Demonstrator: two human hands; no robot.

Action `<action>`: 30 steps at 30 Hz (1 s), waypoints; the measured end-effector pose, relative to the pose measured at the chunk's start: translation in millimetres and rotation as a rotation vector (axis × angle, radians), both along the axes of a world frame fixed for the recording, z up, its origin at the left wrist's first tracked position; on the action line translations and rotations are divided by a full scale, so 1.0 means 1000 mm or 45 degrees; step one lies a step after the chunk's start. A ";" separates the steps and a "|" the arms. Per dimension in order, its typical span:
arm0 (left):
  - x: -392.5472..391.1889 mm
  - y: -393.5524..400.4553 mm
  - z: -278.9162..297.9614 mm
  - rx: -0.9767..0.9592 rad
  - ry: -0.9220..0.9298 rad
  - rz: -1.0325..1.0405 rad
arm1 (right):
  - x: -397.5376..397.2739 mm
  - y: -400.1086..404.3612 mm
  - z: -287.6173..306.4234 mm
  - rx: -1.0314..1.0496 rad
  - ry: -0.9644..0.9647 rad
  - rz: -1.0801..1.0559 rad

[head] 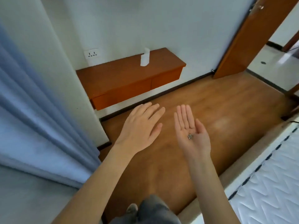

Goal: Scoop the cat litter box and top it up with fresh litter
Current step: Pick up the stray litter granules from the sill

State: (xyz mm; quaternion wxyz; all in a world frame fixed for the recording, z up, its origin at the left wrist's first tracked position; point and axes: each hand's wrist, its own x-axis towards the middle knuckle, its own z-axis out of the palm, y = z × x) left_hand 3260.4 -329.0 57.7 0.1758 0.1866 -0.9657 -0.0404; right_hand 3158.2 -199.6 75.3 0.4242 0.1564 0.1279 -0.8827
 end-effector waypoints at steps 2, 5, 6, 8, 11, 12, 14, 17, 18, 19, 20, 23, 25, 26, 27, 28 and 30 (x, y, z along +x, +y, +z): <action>-0.024 -0.010 -0.001 0.028 0.025 -0.082 | -0.015 -0.004 0.002 0.045 0.000 -0.093; -0.065 -0.017 -0.002 0.059 0.038 -0.214 | -0.048 -0.002 0.001 0.079 -0.017 -0.222; -0.082 -0.019 -0.003 0.076 0.033 -0.261 | -0.062 0.000 -0.001 0.089 -0.026 -0.265; -0.116 -0.020 -0.010 0.110 0.008 -0.347 | -0.093 0.007 -0.007 0.095 -0.048 -0.345; -0.175 -0.018 -0.026 0.133 -0.052 -0.455 | -0.147 0.021 -0.022 0.032 -0.096 -0.432; -0.197 -0.016 -0.030 0.123 -0.074 -0.484 | -0.168 0.026 -0.027 0.018 -0.102 -0.456; -0.247 -0.013 -0.037 0.102 -0.118 -0.542 | -0.214 0.035 -0.033 0.011 -0.111 -0.516; -0.332 -0.007 -0.036 0.080 -0.135 -0.636 | -0.290 0.049 -0.029 0.011 -0.102 -0.606; -0.360 -0.005 -0.031 0.072 -0.119 -0.668 | -0.315 0.054 -0.024 0.023 -0.089 -0.624; -0.387 -0.002 -0.025 0.067 -0.098 -0.698 | -0.341 0.058 -0.019 0.035 -0.069 -0.639; -0.414 0.000 -0.017 0.064 -0.071 -0.724 | -0.366 0.062 -0.012 0.042 -0.048 -0.653; -0.487 0.000 0.001 0.073 0.016 -0.777 | -0.435 0.065 0.001 0.032 -0.019 -0.689; -0.530 -0.005 0.004 0.062 0.036 -0.796 | -0.477 0.061 0.002 0.045 -0.025 -0.692; -0.552 -0.009 0.002 0.058 0.031 -0.810 | -0.498 0.057 -0.001 0.052 -0.028 -0.688; -0.573 -0.014 -0.002 0.054 0.017 -0.825 | -0.518 0.052 -0.004 0.058 -0.038 -0.685; -0.595 -0.020 -0.008 0.049 -0.001 -0.840 | -0.538 0.047 -0.009 0.063 -0.053 -0.686; -0.639 -0.034 -0.022 0.036 -0.033 -0.867 | -0.581 0.034 -0.020 0.066 -0.077 -0.702</action>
